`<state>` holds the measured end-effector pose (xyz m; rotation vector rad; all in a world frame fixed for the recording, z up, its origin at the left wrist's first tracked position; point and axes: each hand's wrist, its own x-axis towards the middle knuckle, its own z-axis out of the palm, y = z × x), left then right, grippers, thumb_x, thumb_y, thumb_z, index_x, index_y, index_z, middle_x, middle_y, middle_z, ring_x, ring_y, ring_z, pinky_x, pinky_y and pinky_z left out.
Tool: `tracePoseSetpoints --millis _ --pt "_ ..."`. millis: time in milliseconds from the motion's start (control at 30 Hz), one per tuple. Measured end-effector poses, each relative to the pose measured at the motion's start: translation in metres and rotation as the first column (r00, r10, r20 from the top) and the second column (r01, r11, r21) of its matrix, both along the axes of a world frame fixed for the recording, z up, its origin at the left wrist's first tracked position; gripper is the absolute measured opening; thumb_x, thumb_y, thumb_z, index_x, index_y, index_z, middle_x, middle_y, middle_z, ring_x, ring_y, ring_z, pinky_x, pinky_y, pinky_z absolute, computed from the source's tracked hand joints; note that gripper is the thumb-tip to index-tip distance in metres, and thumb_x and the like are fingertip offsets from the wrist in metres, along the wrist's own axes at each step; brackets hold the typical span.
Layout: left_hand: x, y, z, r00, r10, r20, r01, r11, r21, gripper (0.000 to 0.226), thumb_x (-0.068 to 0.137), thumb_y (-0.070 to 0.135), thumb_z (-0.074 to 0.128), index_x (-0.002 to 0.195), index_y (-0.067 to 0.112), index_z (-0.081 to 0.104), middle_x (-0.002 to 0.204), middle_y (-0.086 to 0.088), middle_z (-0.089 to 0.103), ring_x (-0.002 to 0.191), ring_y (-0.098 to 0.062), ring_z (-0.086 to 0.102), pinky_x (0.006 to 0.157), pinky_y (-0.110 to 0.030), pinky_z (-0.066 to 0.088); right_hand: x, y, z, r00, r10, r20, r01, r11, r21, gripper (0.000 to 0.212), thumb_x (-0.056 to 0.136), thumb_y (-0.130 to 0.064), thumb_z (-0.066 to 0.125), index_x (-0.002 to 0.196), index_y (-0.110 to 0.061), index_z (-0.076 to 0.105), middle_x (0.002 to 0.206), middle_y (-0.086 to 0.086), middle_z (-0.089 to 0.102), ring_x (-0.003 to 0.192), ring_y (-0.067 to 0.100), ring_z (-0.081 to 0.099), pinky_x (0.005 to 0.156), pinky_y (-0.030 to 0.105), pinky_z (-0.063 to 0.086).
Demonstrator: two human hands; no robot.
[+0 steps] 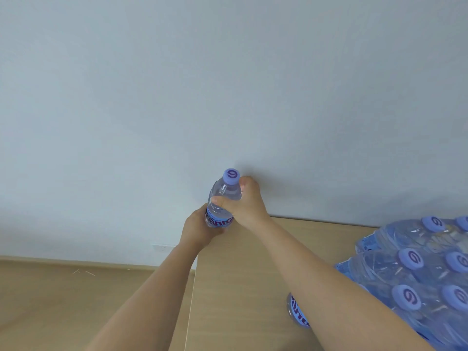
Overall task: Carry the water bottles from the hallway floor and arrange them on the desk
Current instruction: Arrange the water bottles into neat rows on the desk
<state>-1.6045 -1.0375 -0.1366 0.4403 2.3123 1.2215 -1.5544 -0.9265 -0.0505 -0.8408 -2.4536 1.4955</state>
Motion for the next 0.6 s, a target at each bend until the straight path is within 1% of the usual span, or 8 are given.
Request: tracePoseSetpoints --millis 67,133,200,267,333,400,500,600 --pt "0.004 0.001 0.003 0.999 0.019 0.039 -0.017 0.998 -0.064 0.062 0.066 0.025 0.082 0.117 0.013 0.051 0.113 -0.004 0.062 0.099 -0.021 0.057 0.076 -0.025 0.046 0.006 -0.001 0.008 0.997 0.027 0.067 -0.028 0.999 0.024 0.076 0.068 -0.04 0.08 0.127 -0.009 0.043 0.128 0.009 0.046 0.121 0.023 0.046 0.097 0.037 0.044" --pt "0.019 -0.005 0.008 0.995 0.042 0.091 -0.029 0.99 -0.141 0.091 0.068 0.027 0.082 0.139 0.005 0.03 0.139 -0.01 0.043 0.125 -0.024 0.044 0.089 -0.029 0.042 0.021 0.0 0.026 0.989 0.061 0.135 -0.066 0.997 0.03 0.083 0.074 -0.045 0.074 0.138 -0.013 0.032 0.134 0.003 0.039 0.124 0.017 0.04 0.095 0.029 0.039" --pt "0.045 -0.019 0.012 0.994 0.037 0.102 -0.019 0.984 -0.175 0.107 0.071 0.025 0.08 0.149 0.007 0.009 0.153 -0.007 0.021 0.138 -0.021 0.028 0.099 -0.03 0.038 0.049 0.003 0.054 0.971 0.135 0.197 -0.142 0.99 0.025 0.065 0.082 -0.041 0.067 0.135 -0.017 0.039 0.121 -0.005 0.048 0.105 0.011 0.05 0.079 0.021 0.043" --pt "0.081 -0.036 0.012 0.997 -0.036 0.075 0.048 0.983 -0.177 0.101 0.072 0.022 0.078 0.15 0.012 0.014 0.154 -0.004 0.022 0.137 -0.019 0.03 0.102 -0.027 0.036 0.091 0.004 0.081 0.944 0.241 0.224 -0.255 0.966 0.034 0.036 0.086 -0.029 0.063 0.12 -0.023 0.054 0.099 -0.012 0.057 0.081 0.007 0.055 0.064 0.019 0.046" --pt "0.123 -0.05 0.012 0.983 -0.166 0.073 0.176 0.971 -0.164 0.095 0.072 0.02 0.076 0.149 0.014 0.021 0.152 0.0 0.026 0.137 -0.014 0.031 0.101 -0.017 0.027 0.144 0.003 0.099 0.907 0.351 0.231 -0.362 0.932 0.005 0.024 0.084 -0.021 0.062 0.102 -0.037 0.058 0.097 -0.015 0.06 0.082 0.003 0.058 0.073 0.021 0.049" --pt "0.165 -0.06 0.011 0.952 -0.288 0.101 0.299 0.948 -0.108 0.092 0.07 0.02 0.076 0.147 0.019 0.026 0.149 0.006 0.031 0.134 -0.008 0.033 0.1 -0.012 0.025 0.195 0.0 0.108 0.851 0.455 0.262 -0.455 0.888 -0.066 0.03 0.082 -0.024 0.066 0.098 -0.046 0.053 0.105 -0.019 0.059 0.094 -0.006 0.056 0.088 0.019 0.047" --pt "0.208 -0.068 0.015 0.9 -0.416 0.133 0.42 0.907 -0.004 0.087 0.071 0.024 0.074 0.145 0.028 0.028 0.145 0.017 0.034 0.126 0.005 0.034 0.101 -0.007 0.025 0.246 -0.008 0.101 0.791 0.517 0.326 -0.498 0.855 -0.148 0.04 0.079 -0.037 0.071 0.108 -0.05 0.048 0.117 -0.027 0.053 0.109 -0.016 0.046 0.098 0.017 0.041" --pt "0.217 -0.069 0.02 0.855 -0.505 0.118 0.509 0.861 -0.003 0.088 0.07 0.013 0.07 0.144 0.031 0.028 0.143 0.02 0.034 0.128 0.007 0.032 0.093 0.005 0.02 0.265 -0.019 0.089 0.782 0.491 0.383 -0.49 0.865 -0.108 0.055 0.071 -0.045 0.074 0.117 -0.053 0.043 0.113 -0.043 0.043 0.104 -0.032 0.035 0.088 0.009 0.038"
